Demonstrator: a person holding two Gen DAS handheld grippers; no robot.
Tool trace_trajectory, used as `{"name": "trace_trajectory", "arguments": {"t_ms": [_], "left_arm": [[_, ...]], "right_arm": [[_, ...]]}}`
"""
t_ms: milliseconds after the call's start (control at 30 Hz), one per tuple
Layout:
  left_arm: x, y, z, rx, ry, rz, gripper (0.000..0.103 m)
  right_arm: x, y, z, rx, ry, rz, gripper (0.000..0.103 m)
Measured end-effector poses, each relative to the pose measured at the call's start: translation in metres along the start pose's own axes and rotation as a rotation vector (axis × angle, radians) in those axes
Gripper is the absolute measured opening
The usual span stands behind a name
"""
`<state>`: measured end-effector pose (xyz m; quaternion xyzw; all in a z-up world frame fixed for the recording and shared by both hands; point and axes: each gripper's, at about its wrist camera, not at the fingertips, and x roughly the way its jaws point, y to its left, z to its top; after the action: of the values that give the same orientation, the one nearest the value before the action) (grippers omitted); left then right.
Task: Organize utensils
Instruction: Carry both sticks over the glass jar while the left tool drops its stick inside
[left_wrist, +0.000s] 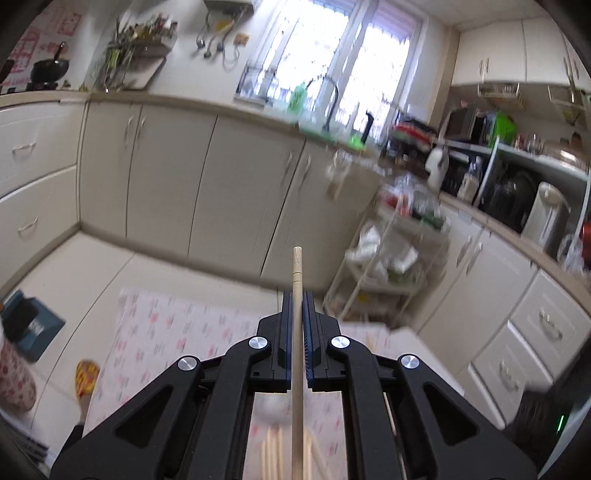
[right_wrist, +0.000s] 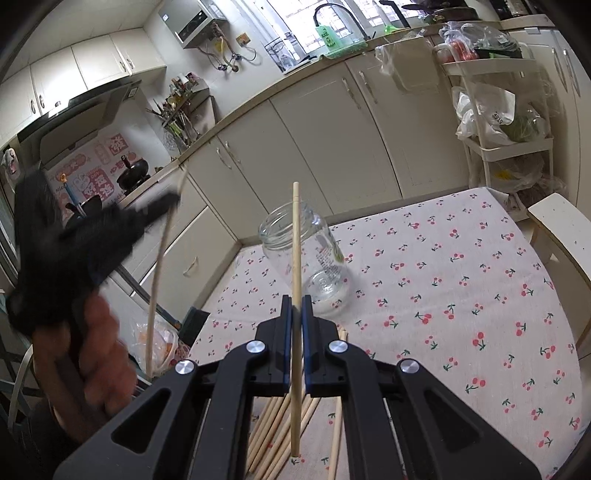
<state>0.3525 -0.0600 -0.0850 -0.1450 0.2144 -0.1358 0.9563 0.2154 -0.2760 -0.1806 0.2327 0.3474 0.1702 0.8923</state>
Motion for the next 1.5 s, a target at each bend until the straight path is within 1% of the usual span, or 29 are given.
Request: {"name": "trace_trajectory", "arguments": {"t_ms": [67, 200, 300, 533, 667, 867, 1133, 1333, 1500], "left_arm": [[0.012, -0.001, 0.016, -0.025, -0.046, -0.004, 0.005], [0.036, -0.001, 0.04, -0.076, -0.114, -0.006, 0.005], [0.057, 0.003, 0.051, -0.121, -0.149, 0.004, 0.005], [0.099, 0.015, 0.054, -0.195, -0.216, 0.06, 0.005], [0.116, 0.019, 0.052, -0.208, -0.251, 0.077, 0.005], [0.137, 0.021, 0.037, -0.208, -0.243, 0.081, 0.005], [0.137, 0.025, 0.001, -0.145, -0.212, 0.112, 0.005], [0.128, 0.022, -0.014, -0.07, -0.169, 0.109, 0.005], [0.118, 0.021, -0.021, 0.003, -0.098, 0.097, 0.005]], "right_arm": [[0.001, -0.006, -0.003, 0.015, 0.003, -0.006, 0.006], [0.003, -0.021, -0.003, 0.054, 0.003, -0.012, 0.006], [0.004, -0.026, -0.003, 0.065, -0.001, -0.014, 0.006], [0.009, -0.032, -0.005, 0.084, 0.011, -0.017, 0.006], [0.012, -0.035, -0.008, 0.09, 0.018, -0.023, 0.006], [0.015, -0.037, -0.01, 0.089, 0.025, -0.032, 0.006], [0.016, -0.038, -0.008, 0.087, 0.02, -0.028, 0.006], [0.011, -0.029, -0.004, 0.054, 0.006, -0.006, 0.006], [0.007, -0.011, 0.005, -0.018, 0.011, 0.026, 0.006]]}}
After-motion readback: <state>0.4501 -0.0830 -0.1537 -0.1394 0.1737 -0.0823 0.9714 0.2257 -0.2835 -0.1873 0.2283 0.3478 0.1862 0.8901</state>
